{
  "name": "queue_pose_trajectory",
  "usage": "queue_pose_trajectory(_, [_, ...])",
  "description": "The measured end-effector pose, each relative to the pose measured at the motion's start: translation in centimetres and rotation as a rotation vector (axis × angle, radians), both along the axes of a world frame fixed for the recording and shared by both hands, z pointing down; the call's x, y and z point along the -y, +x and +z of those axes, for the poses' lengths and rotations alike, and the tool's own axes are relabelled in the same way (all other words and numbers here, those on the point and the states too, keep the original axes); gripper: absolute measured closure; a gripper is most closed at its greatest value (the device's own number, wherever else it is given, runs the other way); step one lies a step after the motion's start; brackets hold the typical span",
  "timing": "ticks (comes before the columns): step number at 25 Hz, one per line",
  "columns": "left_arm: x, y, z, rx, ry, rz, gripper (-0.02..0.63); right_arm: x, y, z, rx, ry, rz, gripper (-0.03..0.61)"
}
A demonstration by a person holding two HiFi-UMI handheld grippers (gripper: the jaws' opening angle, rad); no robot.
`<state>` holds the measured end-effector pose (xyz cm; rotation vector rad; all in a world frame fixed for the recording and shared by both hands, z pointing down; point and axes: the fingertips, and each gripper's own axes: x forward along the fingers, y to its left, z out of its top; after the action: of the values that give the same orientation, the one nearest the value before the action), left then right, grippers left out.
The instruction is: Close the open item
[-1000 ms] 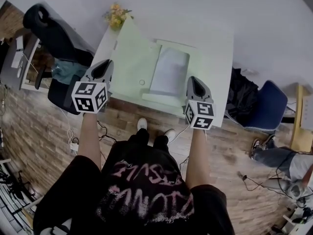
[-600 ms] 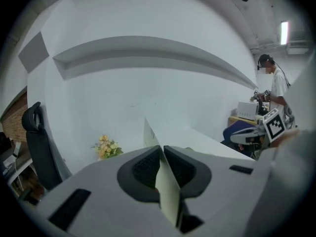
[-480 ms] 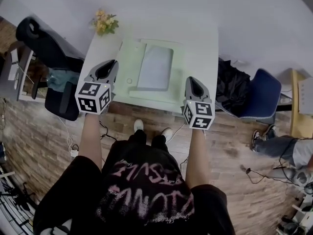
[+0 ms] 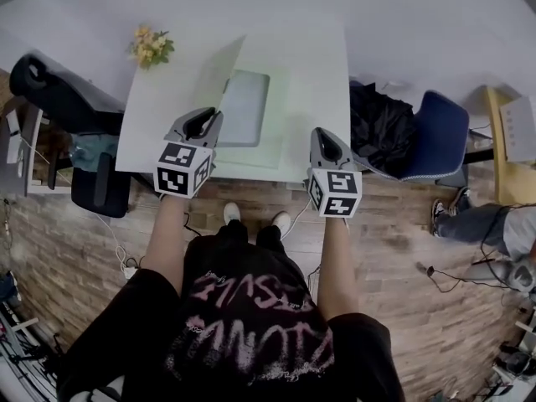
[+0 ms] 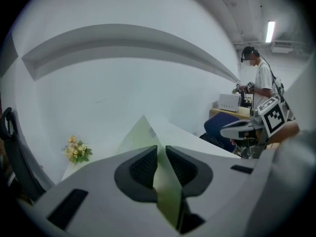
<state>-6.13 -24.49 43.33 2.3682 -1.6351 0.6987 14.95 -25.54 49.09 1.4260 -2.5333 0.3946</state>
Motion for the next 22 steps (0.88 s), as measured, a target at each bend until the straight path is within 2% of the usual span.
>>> queue_pose_trajectory(10, [0.7, 6.3, 5.2, 0.13, -0.094, 0.105, 0.552, -0.9, 4.1, 2.0, -0.023, -0.047, 0.055, 0.569])
queue_pose_trajectory(13, [0.7, 7.5, 6.5, 0.173, -0.107, 0.124, 0.537, -1.2, 5.0, 2.5, -0.03, -0.063, 0.069, 0.569])
queue_pose_trajectory(16, [0.3, 9.0, 8.3, 0.196, -0.147, 0.181, 0.489, -1.3, 5.7, 3.1, -0.036, -0.075, 0.081, 0.568])
queue_pose_trajectory(17, [0.1, 9.4, 9.0, 0.185, -0.171, 0.2, 0.464, -1.4, 5.8, 3.2, -0.038, -0.079, 0.083, 0.569])
queue_pose_trajectory(20, [-0.1, 10.0, 10.7, 0.068, -0.252, 0.197, 0.468, -1.5, 6.0, 3.7, -0.048, -0.091, 0.084, 0.569])
queue_pose_trajectory(22, [0.2, 9.6, 11.4, 0.036, -0.277, 0.182, 0.468, -1.5, 5.9, 3.9, -0.055, -0.098, 0.083, 0.569])
